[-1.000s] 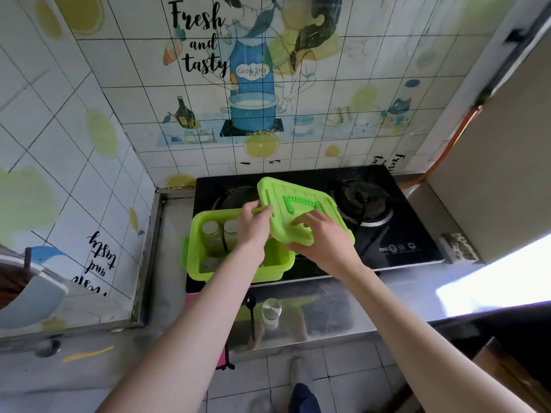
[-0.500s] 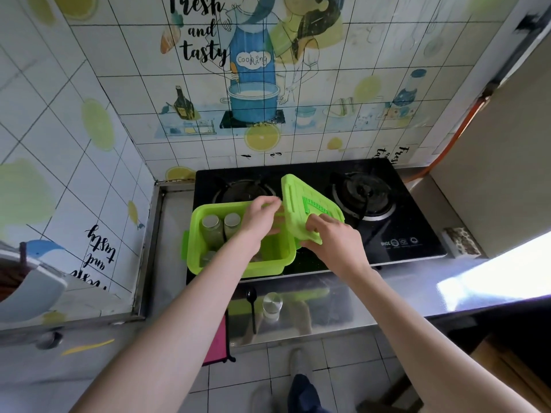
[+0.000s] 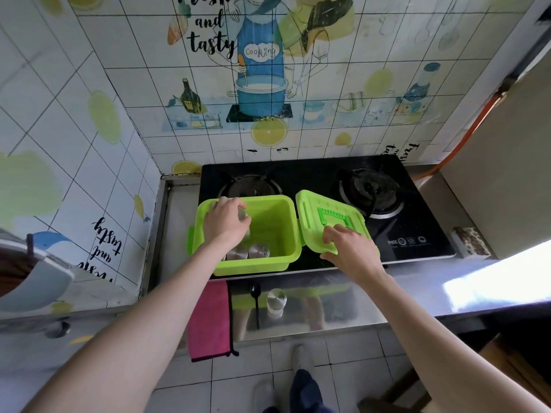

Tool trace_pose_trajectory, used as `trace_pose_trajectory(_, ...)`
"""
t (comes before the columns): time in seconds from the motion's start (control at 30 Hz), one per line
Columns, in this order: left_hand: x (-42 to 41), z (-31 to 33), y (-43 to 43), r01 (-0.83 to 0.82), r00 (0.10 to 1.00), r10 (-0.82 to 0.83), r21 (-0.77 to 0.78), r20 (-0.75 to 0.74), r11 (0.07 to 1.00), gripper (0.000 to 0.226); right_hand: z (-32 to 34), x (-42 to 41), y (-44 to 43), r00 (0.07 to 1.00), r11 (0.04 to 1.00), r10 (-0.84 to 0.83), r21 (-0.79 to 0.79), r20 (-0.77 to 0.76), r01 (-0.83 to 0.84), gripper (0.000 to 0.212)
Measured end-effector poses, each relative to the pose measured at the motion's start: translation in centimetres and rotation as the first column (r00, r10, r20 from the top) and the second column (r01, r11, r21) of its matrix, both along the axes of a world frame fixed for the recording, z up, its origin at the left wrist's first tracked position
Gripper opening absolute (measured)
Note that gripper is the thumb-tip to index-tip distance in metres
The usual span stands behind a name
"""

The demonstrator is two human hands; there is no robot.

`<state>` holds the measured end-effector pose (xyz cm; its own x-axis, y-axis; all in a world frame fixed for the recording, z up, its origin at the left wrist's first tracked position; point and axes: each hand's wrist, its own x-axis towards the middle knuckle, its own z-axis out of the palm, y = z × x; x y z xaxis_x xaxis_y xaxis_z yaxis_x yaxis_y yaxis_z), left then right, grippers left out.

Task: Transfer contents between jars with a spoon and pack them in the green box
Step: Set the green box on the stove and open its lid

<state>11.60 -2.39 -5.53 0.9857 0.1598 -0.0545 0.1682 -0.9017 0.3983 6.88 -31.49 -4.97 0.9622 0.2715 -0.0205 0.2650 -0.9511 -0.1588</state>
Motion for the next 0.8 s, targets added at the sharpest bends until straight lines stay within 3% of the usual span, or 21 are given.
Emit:
trace_pose_trajectory(0.27, -0.60, -0.50, 0.61, 0.037, 0.999, -0.042, 0.236, 0.015, 0.971, 0.043, -1.09, -0.09, 0.64, 0.999, 0.999, -0.003, -0.049, -0.045, 0.001, 0.038)
trace_pose_trajectory(0.8, -0.68, -0.31, 0.11, 0.108, 0.991, -0.128, 0.295, 0.049, 0.949, 0.030, -0.96, -0.22, 0.55, 0.994, 0.997, -0.056, -0.054, -0.096, 0.051, 0.039)
